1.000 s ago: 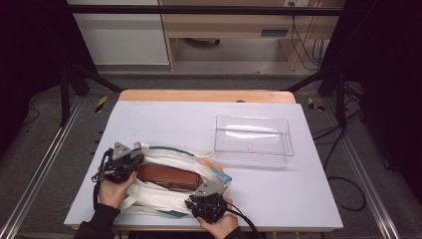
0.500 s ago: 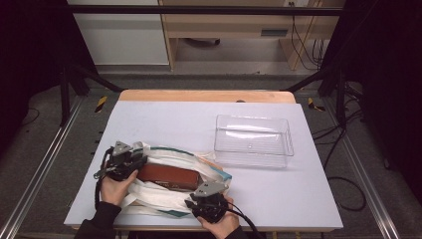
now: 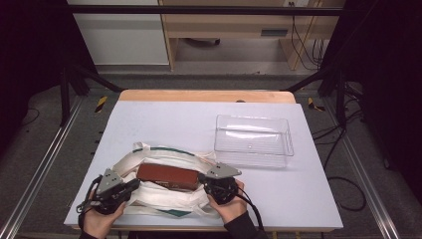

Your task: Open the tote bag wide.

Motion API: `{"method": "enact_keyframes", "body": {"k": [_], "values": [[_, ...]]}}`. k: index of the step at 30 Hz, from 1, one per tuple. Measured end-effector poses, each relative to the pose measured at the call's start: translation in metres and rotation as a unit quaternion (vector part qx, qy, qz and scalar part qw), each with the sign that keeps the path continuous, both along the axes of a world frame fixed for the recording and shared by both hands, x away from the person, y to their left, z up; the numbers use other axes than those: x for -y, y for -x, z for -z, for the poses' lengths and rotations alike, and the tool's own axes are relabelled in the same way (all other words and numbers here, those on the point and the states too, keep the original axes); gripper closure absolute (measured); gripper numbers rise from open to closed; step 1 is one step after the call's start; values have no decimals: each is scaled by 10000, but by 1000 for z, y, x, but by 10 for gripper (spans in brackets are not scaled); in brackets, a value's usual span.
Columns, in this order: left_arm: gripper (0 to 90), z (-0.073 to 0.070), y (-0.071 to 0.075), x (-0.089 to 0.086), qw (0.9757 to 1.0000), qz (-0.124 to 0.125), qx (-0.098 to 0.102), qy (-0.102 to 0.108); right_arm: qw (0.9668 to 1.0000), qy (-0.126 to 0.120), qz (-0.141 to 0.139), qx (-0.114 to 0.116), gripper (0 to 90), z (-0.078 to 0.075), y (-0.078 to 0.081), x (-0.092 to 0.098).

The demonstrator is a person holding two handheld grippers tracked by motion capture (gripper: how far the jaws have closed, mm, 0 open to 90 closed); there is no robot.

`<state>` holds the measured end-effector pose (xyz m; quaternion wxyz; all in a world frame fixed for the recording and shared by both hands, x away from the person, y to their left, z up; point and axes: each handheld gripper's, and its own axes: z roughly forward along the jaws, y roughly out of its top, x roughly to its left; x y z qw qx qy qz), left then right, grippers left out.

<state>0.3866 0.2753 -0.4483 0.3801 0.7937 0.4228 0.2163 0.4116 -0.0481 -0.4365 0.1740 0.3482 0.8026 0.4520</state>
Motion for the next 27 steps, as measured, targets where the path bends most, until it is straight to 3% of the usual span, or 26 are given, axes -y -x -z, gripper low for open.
{"method": "enact_keyframes", "body": {"k": [7, 11, 14, 18, 22, 27], "values": [[880, 10, 1, 1, 9999, -14, -95, -140, 9975, 591, 383, 50, 900, 11, -16, -8], [880, 12, 2, 0, 9998, -1, -91, -188, 9973, 469, 556, -71, 900, 18, -28, -5], [881, 12, 2, 0, 9998, 7, -76, -192, 9959, 662, 617, -21, 900, 23, -33, -5], [880, 13, 3, 1, 9998, -14, -77, -193, 9945, 808, 658, -121, 900, 32, -39, -7], [879, 13, 3, 0, 9998, -3, -64, -180, 9957, 644, 617, -252, 900, 37, -41, -5], [861, 10, 3, -2, 10000, 34, -37, -80, 9964, 564, 588, -225, 875, 35, -38, -4]]}}
